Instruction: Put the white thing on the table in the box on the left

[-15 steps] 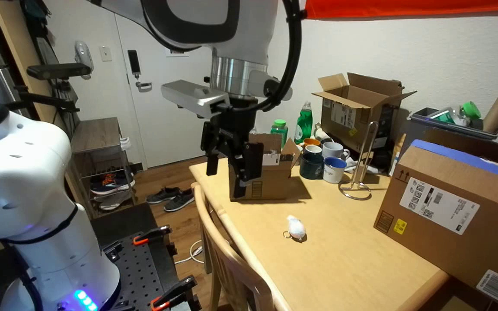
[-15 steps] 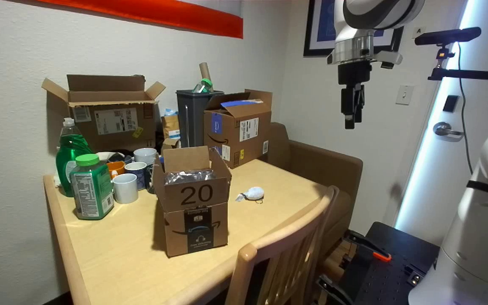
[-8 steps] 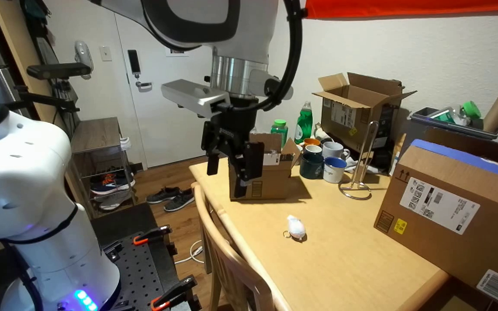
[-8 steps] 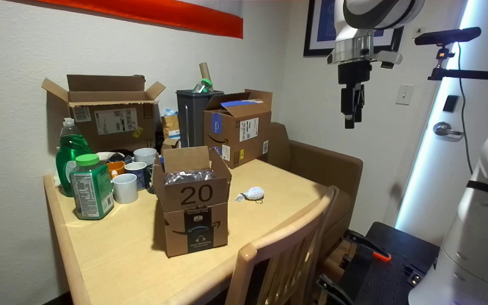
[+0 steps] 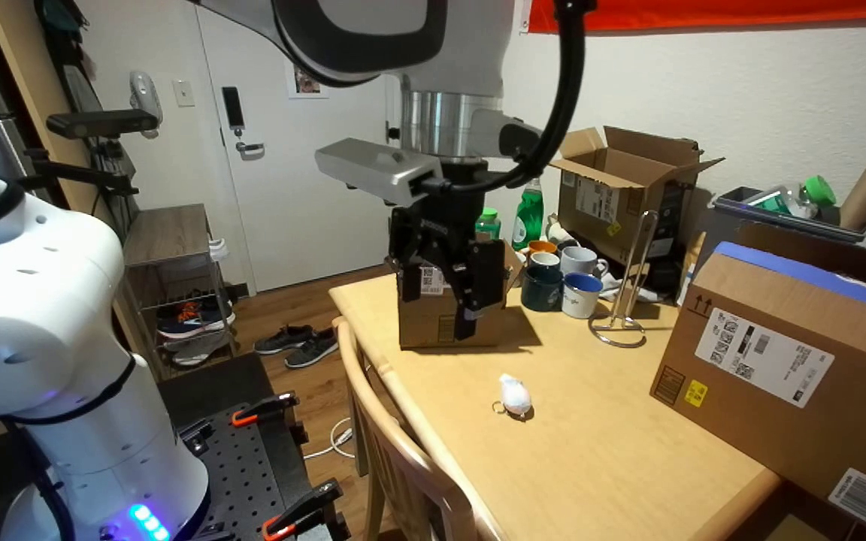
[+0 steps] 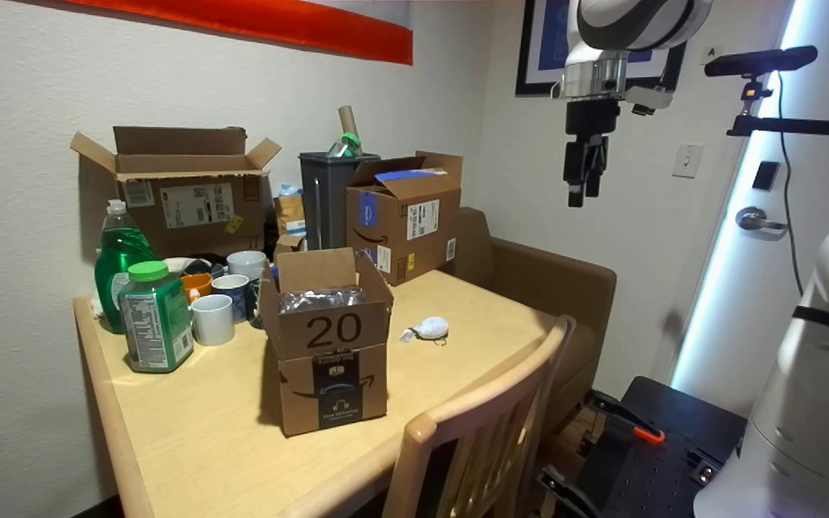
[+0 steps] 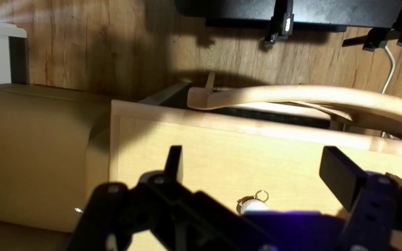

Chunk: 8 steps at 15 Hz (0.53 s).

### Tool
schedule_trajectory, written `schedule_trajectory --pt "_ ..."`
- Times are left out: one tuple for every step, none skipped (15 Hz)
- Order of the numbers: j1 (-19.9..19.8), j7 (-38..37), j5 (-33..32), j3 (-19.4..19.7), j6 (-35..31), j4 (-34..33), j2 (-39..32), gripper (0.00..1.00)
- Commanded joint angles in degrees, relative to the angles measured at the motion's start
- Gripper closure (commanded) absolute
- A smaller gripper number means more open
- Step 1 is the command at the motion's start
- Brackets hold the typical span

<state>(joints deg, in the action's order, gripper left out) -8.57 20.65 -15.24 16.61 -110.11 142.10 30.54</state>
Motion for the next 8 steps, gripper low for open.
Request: schedule_trajectory --pt "0.10 2.56 0.19 0.16 -3.10 -4.74 -5.05 0.00" --pt "0.28 2.95 0.39 0.02 -3.41 -5.99 -6.21 0.00" --pt "0.41 3.13 0.48 -0.10 -3.87 -7.03 -7.29 0.00" --pt "0.57 3.79 0.55 -0.17 -4.21 -8.04 -8.32 0.00" --pt "0.75 4.14 0.72 -0.23 -4.59 -9.26 -9.74 0.00" --pt "0.93 4.57 0.89 -0.25 -4.80 -10.38 -10.94 0.00" --pt "1.19 5.42 1.25 -0.23 -4.79 -11.55 -12.23 0.00" --pt "1.36 6.02 1.53 -0.27 -4.90 -12.50 -13.34 0.00"
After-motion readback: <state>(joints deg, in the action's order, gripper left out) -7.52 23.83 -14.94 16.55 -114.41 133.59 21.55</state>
